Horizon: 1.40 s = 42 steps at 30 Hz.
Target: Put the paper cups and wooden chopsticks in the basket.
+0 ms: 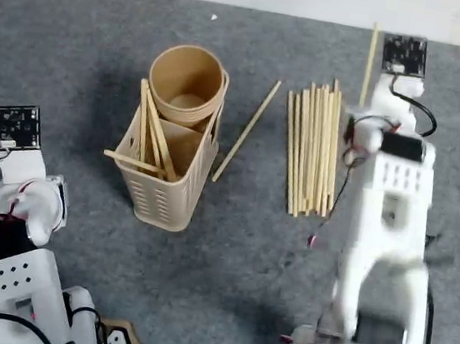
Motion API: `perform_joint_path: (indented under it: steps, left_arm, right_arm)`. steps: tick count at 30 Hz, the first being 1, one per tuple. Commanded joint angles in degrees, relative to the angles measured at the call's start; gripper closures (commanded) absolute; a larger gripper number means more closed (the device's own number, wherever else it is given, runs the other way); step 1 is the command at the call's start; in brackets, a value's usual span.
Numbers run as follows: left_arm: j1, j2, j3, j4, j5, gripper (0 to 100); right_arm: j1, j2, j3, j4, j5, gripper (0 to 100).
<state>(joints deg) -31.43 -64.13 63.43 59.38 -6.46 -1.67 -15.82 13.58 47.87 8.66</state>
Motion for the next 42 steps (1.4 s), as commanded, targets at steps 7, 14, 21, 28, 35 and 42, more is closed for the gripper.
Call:
perform_joint_path:
  steps: [7,14,21,28,35,42]
  left_arm:
    - [0.0,-0.7,0.0,-0.8,-0.2,85]
    - [0.0,-0.7,0.0,-0.7,-0.2,85]
    - [0.0,-0.7,0.0,-0.8,-0.3,85]
    - [0.0,-0.7,0.0,-0.6,-0.4,85]
    - [-0.1,-0.7,0.0,-0.6,-0.4,85]
    - [0.0,-0.7,0.0,-0.6,-0.4,85]
  right_arm:
    - [-27.0,-33.9,8.4,-15.2,-9.7,99.1]
    - [-37.0,-34.2,20.1,-36.4,-13.0,96.4]
    - [-44.0,-34.2,28.1,-42.1,-13.0,96.1]
    - [-43.7,-34.7,39.1,-50.6,-12.7,98.1]
    - [-31.3,-35.8,20.4,-11.1,-0.9,87.5]
    - [-9.5,-22.8,7.3,9.6,12.0,87.5]
